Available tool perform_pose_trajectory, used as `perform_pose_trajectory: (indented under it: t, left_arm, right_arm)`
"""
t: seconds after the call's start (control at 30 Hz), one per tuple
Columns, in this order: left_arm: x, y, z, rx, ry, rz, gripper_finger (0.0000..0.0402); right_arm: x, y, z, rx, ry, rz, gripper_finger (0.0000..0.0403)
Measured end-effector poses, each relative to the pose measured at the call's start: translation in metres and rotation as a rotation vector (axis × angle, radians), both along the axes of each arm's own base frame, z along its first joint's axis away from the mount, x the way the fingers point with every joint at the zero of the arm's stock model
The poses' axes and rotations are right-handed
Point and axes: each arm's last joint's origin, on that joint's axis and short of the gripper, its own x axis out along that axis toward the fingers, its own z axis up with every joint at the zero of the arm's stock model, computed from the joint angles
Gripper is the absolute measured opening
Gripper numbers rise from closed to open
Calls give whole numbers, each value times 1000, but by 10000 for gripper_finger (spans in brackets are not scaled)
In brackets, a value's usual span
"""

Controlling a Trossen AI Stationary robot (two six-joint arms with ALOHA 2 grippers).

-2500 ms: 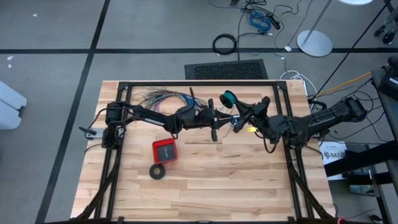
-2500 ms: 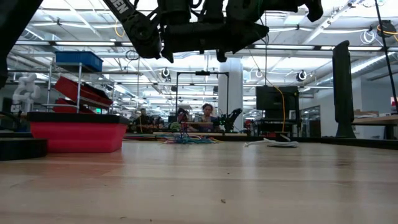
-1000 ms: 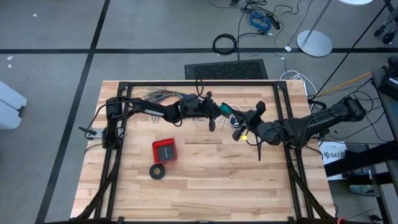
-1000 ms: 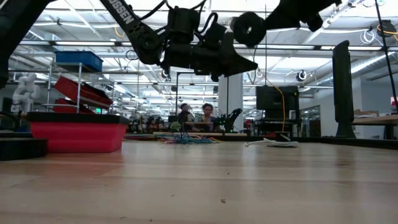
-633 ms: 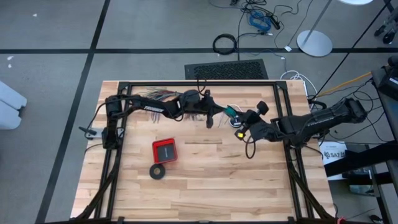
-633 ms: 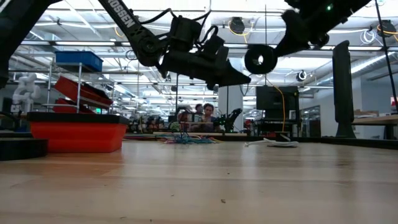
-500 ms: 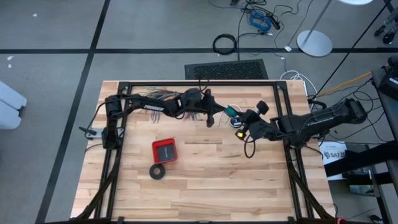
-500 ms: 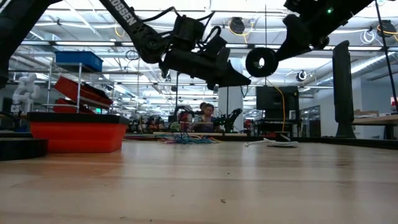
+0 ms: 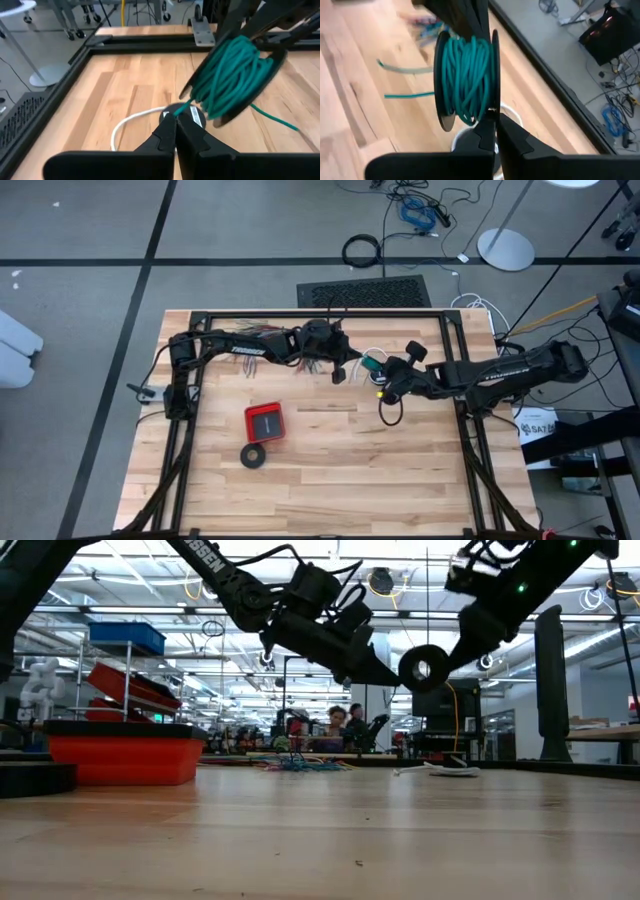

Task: Coil cords
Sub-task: Coil the green wire onto the spool

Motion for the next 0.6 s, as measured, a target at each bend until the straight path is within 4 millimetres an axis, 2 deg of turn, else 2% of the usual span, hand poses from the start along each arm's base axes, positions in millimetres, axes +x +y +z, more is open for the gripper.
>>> perform_pose_trajectory:
  t: [0.2,0.6]
  left_arm:
    - [-2,0,-4,1,48,-5,21]
    - [-9,-7,-20,-7,223,-40,24]
  right_arm:
    - [6,-6,-12,18,87,11,0]
    - [20,-6,-32,13,156,8,0]
